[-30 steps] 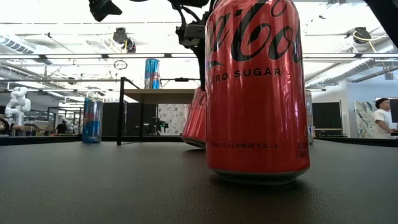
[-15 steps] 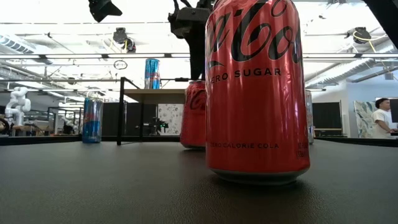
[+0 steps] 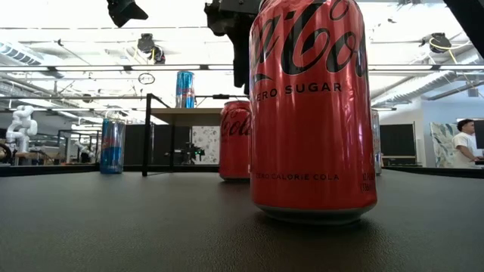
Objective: Place canned beverage on shelf
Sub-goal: Put the top red black soda can on the shelf
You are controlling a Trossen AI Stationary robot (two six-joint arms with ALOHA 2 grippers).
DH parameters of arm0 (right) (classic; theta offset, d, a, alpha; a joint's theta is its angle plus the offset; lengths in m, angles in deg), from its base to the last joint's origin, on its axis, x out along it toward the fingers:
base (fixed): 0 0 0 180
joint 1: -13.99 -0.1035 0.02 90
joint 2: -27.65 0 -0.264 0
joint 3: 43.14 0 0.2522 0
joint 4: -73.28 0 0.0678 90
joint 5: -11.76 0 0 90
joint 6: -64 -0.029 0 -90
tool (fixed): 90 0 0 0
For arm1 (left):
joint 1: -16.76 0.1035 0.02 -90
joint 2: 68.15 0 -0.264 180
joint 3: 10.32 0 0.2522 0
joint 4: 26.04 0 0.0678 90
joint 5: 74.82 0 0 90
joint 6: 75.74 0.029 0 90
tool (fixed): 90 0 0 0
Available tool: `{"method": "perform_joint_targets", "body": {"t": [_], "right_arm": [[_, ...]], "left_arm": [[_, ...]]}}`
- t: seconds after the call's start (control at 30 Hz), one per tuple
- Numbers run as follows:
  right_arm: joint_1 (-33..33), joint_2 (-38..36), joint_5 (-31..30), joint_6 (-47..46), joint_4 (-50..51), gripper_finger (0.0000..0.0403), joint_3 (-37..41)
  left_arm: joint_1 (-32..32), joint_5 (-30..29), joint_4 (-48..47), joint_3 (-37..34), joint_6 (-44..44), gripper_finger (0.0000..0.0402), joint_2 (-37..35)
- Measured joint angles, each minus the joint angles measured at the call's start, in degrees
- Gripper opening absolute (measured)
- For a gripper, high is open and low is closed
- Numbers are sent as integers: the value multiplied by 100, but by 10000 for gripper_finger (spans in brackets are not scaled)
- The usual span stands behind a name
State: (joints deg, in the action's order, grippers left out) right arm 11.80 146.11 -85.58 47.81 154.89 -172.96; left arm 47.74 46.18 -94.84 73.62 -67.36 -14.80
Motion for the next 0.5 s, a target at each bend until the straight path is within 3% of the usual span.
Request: {"method": "perform_joint_targets", "body": {"t": [0.2,0.5], "right_arm": [[113,-3,2,437,-37,263,40],[108,-7,11,744,-31,263,40]], "left_arm": [[0,-26,1,0,-1,299,-1],[1,-769,6,0,-42,299,0]]}}
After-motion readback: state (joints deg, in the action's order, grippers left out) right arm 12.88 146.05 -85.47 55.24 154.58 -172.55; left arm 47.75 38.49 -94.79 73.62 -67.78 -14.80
